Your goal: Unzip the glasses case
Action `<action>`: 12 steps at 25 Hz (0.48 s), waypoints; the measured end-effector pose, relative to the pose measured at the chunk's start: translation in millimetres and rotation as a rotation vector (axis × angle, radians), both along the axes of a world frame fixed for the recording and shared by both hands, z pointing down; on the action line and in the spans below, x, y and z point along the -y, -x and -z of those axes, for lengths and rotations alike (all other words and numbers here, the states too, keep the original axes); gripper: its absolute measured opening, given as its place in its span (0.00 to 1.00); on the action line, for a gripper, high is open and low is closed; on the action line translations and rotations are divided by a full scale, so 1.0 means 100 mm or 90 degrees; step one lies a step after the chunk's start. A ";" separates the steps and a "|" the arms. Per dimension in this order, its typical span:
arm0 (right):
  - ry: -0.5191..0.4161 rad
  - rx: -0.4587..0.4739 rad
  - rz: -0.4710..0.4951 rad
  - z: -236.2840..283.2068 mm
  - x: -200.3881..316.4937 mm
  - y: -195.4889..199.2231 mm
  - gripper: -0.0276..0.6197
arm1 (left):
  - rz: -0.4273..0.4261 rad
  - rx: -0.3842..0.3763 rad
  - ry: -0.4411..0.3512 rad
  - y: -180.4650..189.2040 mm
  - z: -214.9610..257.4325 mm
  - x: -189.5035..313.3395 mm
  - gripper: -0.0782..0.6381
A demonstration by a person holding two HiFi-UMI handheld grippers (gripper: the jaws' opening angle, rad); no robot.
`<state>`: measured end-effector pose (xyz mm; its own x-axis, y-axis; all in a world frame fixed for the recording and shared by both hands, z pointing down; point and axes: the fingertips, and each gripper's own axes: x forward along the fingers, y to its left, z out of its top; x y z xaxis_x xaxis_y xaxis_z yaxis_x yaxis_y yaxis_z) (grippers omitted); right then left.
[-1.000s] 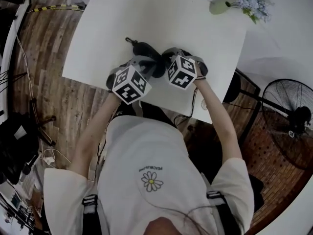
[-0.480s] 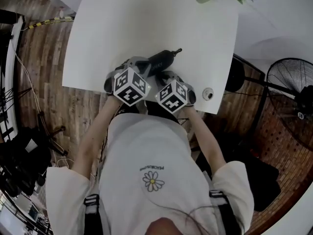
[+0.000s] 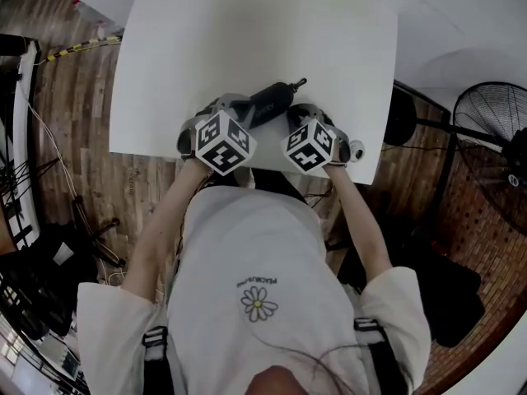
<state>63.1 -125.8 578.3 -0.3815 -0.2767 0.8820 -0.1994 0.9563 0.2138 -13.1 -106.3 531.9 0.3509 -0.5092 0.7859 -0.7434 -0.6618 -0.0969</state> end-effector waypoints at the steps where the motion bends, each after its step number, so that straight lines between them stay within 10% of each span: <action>1: -0.010 -0.003 -0.005 0.01 0.11 -0.04 0.05 | -0.001 -0.001 0.003 0.00 0.00 0.00 0.13; 12: -0.077 -0.059 0.108 0.06 0.56 0.15 0.05 | -0.054 0.043 0.006 0.03 -0.01 0.06 0.13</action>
